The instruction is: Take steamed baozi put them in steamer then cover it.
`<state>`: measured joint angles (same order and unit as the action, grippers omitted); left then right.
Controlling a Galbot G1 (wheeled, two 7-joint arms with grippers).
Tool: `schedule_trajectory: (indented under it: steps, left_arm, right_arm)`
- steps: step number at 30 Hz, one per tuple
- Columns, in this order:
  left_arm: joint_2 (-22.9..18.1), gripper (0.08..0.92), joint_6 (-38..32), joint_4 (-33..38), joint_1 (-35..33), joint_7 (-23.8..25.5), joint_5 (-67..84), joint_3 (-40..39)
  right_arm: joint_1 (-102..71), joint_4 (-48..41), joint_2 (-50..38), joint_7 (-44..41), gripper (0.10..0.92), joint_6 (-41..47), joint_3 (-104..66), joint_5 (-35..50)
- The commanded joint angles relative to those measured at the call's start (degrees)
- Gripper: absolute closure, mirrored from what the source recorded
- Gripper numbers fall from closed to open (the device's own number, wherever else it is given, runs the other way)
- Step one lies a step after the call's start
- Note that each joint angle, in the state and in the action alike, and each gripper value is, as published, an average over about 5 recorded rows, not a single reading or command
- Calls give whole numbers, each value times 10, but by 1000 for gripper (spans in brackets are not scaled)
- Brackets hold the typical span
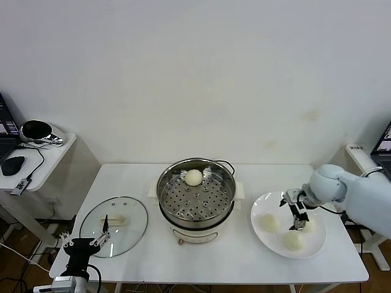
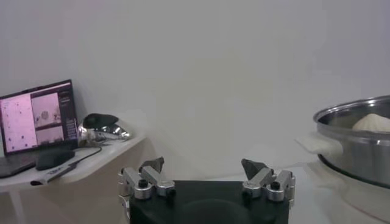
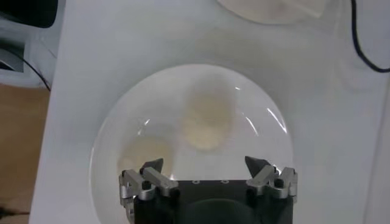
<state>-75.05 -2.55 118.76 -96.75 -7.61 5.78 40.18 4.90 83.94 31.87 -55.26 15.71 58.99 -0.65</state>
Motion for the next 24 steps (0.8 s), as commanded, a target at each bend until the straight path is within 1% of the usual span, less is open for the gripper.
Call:
schedule_trajectory:
  steps: [1, 7, 16, 20, 24]
  left_arm:
    - [0, 177, 0, -1, 0, 0, 0, 0]
    - [1, 177, -1, -3, 1, 0, 0, 2]
    - [1, 177, -4, -8, 3, 0, 0, 2]
    - [0, 177, -5, -9, 3, 0, -1, 1]
    - [1, 177, -5, -9, 3, -1, -1, 1]
  right_arm:
    - [-58, -41, 37, 4, 203, -2, -41, -12]
    - [-68, -65, 67, 11, 203, -4, -53, -12]
    - [-69, -80, 80, 10, 215, 0, -53, -26]
    - [-70, -84, 84, 10, 263, 1, -55, -28]
    - [-71, -86, 87, 9, 342, 3, -56, -29]
